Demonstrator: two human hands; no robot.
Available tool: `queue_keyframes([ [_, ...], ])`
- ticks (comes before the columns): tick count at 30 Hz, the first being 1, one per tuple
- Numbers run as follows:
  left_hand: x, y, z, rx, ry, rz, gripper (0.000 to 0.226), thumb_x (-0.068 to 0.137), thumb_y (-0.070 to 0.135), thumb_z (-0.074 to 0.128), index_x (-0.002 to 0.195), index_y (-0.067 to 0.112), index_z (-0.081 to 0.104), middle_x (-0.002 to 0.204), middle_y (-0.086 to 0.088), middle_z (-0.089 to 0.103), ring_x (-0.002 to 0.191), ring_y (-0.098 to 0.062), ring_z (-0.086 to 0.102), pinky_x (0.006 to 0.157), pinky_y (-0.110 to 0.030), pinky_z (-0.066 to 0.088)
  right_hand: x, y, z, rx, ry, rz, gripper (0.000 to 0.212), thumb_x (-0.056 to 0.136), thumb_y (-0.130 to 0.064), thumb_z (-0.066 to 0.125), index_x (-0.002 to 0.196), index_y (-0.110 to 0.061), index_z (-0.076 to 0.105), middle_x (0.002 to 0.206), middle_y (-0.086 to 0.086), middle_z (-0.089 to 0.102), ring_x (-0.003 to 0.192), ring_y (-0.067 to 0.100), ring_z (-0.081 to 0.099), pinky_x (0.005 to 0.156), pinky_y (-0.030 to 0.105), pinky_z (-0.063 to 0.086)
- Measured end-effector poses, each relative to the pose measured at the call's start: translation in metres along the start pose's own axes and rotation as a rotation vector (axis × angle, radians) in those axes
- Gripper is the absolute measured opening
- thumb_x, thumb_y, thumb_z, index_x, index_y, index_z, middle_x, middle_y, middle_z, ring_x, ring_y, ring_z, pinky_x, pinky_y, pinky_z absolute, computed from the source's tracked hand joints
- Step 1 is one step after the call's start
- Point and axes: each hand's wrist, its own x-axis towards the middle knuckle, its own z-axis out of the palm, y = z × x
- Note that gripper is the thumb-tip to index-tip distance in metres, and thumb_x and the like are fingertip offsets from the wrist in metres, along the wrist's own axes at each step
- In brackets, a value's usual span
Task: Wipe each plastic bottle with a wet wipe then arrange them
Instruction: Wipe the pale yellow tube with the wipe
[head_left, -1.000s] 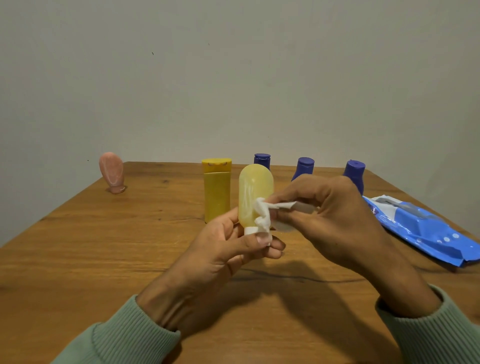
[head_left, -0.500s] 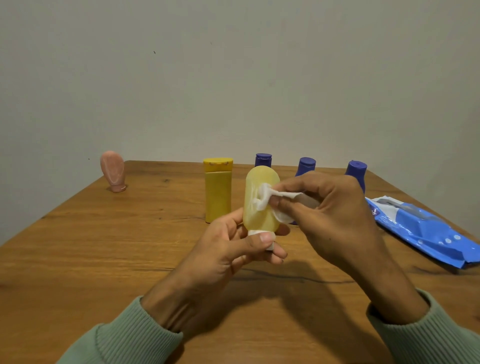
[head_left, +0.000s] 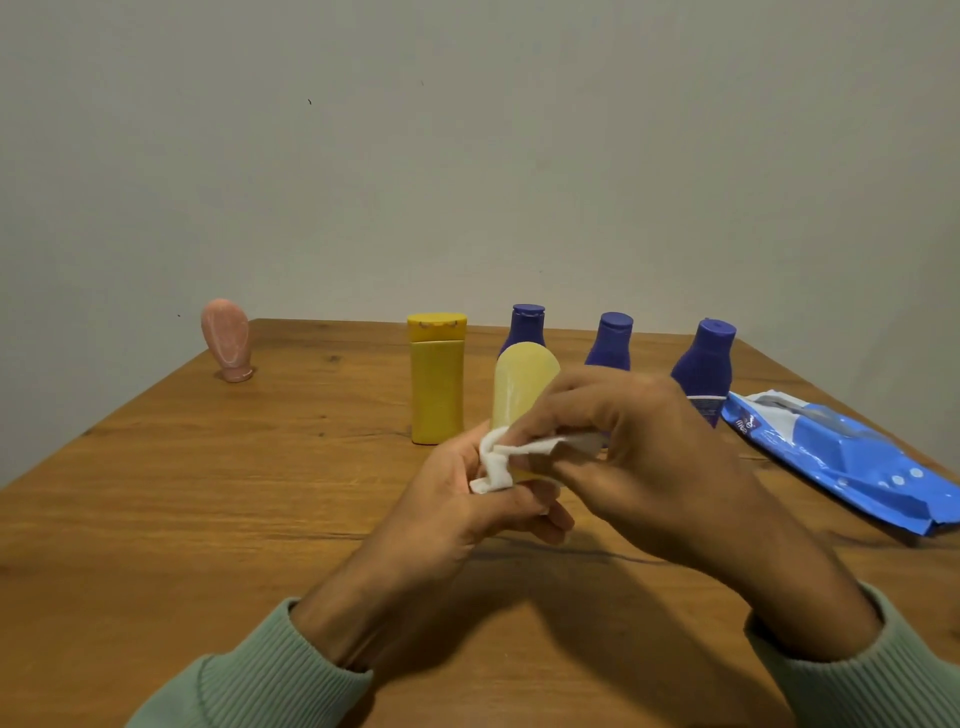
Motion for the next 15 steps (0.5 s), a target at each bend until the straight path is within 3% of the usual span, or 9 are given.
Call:
queue_keyframes([
  [5, -0.001, -0.001, 0.001, 0.029, 0.003, 0.000, 0.034, 0.081, 0.014, 0.066, 0.114, 0.009, 0.058, 0.093, -0.010, 0.072, 0.082, -0.024, 0.069, 0.073, -0.029, 0.056, 0.000, 0.004, 0.009, -0.043, 0.256, 0.029, 0.023, 0.079, -0.008, 0.071, 0.099, -0.020, 0.072, 0.094, -0.010, 0.064, 0.086, 0.000, 0.057, 0.081, 0.009, 0.046],
  [11, 0.000, -0.002, 0.003, 0.146, 0.036, 0.066, 0.030, 0.089, 0.003, 0.062, 0.118, 0.005, 0.054, 0.099, -0.026, 0.064, 0.082, -0.022, 0.066, 0.075, -0.032, 0.057, -0.002, -0.007, 0.006, -0.046, -0.036, 0.006, 0.023, 0.081, -0.012, 0.069, 0.101, -0.023, 0.072, 0.095, -0.016, 0.058, 0.090, 0.000, 0.054, 0.072, 0.012, 0.043],
  [15, -0.001, -0.002, 0.005, 0.173, 0.036, 0.062, 0.028, 0.090, 0.003, 0.059, 0.116, 0.013, 0.055, 0.089, -0.015, 0.069, 0.076, -0.018, 0.067, 0.071, -0.025, 0.056, -0.002, 0.000, 0.010, -0.094, 0.229, 0.003, 0.023, 0.078, -0.010, 0.071, 0.099, -0.019, 0.072, 0.093, -0.009, 0.062, 0.084, 0.004, 0.057, 0.068, 0.014, 0.049],
])
